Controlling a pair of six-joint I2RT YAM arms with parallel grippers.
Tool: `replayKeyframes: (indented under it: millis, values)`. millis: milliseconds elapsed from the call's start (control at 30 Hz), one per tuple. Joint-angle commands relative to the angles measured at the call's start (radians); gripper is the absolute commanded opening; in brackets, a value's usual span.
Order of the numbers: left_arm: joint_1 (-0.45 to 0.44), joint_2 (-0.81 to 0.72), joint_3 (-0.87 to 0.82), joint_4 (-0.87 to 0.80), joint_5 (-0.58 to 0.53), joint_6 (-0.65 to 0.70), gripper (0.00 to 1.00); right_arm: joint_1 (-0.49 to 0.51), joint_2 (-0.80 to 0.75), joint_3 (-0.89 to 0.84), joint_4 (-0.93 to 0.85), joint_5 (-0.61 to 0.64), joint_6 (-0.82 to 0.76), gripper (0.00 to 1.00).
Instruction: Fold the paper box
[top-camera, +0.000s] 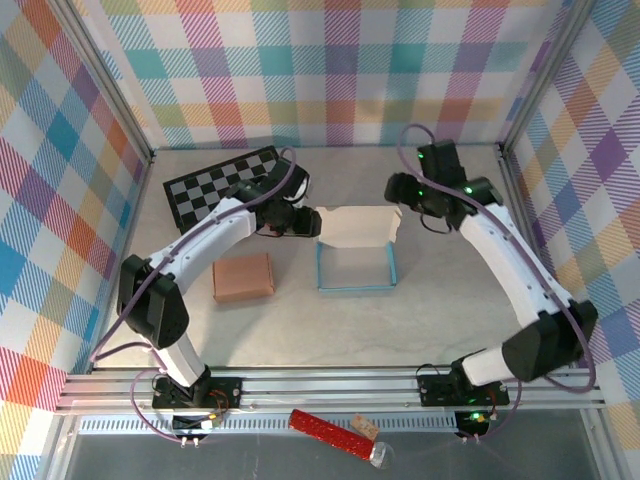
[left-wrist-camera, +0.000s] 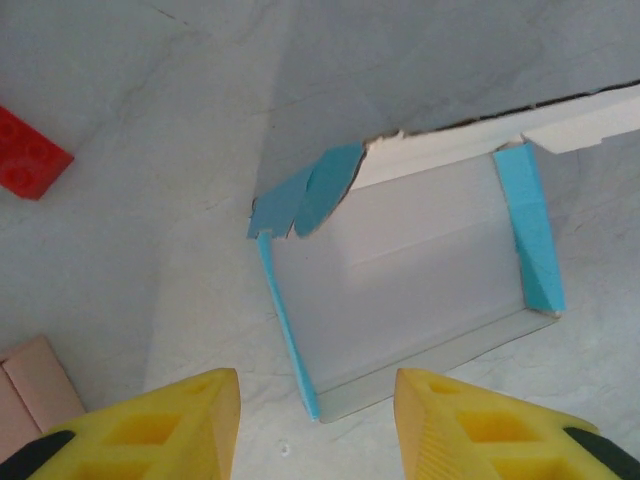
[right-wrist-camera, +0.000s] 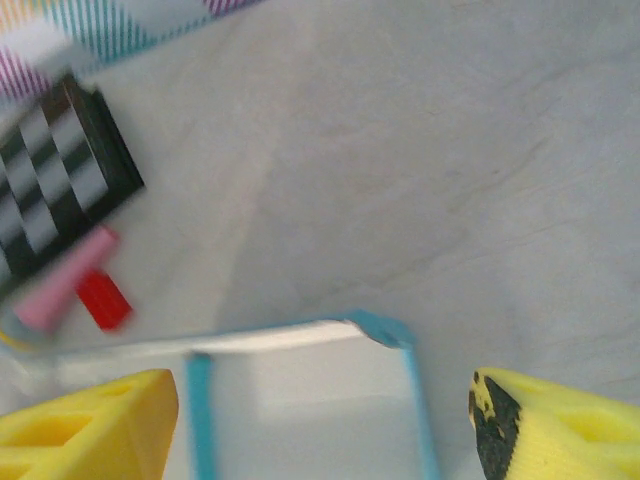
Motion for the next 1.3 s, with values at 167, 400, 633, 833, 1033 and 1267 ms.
replayKeyframes:
  millis: [167,400,633,833,1033,1267]
  values:
    - [0.012,0.122,0.113,-0.104,-0.03,0.107,0.46,-0.101,0.036,-0.145,0.051,-0.222,-0.454,0.74]
    - [0.027,0.184,0.157,-0.107,-0.044,0.107,0.46,-0.104,0.178,-0.099,0.071,-0.2,-0.507,0.66]
    - [0.035,0.235,0.215,-0.102,-0.022,0.105,0.43,-0.104,0.246,-0.056,0.063,-0.221,-0.5,0.55]
    - [0.035,0.262,0.233,-0.087,-0.001,0.101,0.37,-0.105,0.267,-0.058,0.069,-0.255,-0.487,0.37]
    - [0.035,0.28,0.251,-0.08,0.027,0.103,0.28,-0.102,0.28,-0.035,0.066,-0.273,-0.485,0.24]
    - [0.035,0.293,0.261,-0.073,0.043,0.103,0.19,-0.102,0.283,-0.029,0.06,-0.264,-0.49,0.09]
